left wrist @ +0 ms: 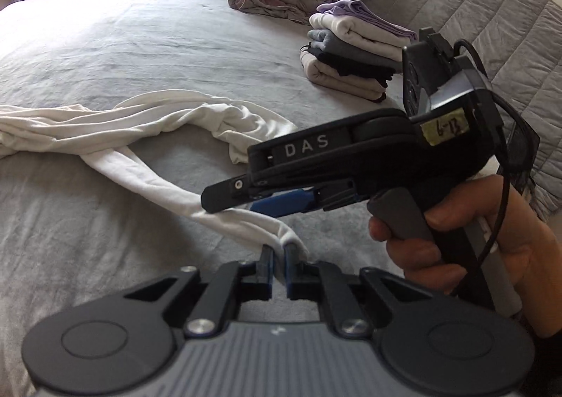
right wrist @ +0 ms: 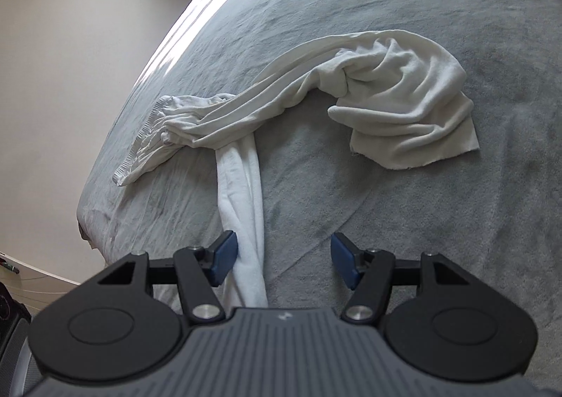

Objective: Fold clothes
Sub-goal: 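Lay the trouser leg down and open the left tool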

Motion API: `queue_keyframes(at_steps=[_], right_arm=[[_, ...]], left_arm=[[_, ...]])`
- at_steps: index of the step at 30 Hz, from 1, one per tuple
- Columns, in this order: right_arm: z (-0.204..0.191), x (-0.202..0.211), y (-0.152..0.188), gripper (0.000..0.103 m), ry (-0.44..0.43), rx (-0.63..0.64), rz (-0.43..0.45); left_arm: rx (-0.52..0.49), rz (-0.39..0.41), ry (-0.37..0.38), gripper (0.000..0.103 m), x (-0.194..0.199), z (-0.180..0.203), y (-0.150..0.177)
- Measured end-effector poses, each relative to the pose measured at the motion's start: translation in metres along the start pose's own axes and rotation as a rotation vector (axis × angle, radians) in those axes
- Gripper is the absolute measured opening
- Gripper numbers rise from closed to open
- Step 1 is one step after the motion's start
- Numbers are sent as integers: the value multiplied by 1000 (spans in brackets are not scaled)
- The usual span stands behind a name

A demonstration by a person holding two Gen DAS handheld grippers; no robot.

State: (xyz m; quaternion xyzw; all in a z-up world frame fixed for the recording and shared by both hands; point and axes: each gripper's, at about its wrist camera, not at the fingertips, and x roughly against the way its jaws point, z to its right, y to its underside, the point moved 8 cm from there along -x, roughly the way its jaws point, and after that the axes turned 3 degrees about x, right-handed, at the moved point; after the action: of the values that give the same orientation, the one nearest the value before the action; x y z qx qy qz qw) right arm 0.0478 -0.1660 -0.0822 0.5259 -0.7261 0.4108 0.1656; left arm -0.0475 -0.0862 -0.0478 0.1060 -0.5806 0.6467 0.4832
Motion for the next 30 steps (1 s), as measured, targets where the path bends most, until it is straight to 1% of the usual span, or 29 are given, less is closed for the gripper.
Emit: queue_keyframes(at_steps=[3,6,7,8,13,16,18,20,23,26,30], right_arm=[[5,4,-7,63,23,-15,28],[17,7,-15,63,55,-47,61],[20,8,-18,63,68,-60,72],[24,9,-21,63,80,-72,83],[32,23,-37,63,147,-79,176],[38,29,-46,63,212,-53,215],[43,30,-51,63,261,-35,232],[47,28,-55,63,298,-20,238],[52,21,-61,63,341,4,233],[56,13,-66,63,378,33,221],[59,6,-71,63,403,64,209]], left_arm=[[-8,-5,-9,7,2,-8,-2],[-11,-14,-16,19,4,-16,-7],[-13,-7,-28,26,6,-20,-10],[-12,2,-43,30,7,-25,-14],[38,63,-123,34,14,-60,-47],[64,93,-201,39,16,-92,-74],[102,92,-271,39,14,-118,-90],[164,81,-312,39,11,-145,-104],[216,78,-343,39,3,-171,-118],[221,68,-376,40,-8,-186,-128],[235,41,-398,40,-23,-200,-137]])
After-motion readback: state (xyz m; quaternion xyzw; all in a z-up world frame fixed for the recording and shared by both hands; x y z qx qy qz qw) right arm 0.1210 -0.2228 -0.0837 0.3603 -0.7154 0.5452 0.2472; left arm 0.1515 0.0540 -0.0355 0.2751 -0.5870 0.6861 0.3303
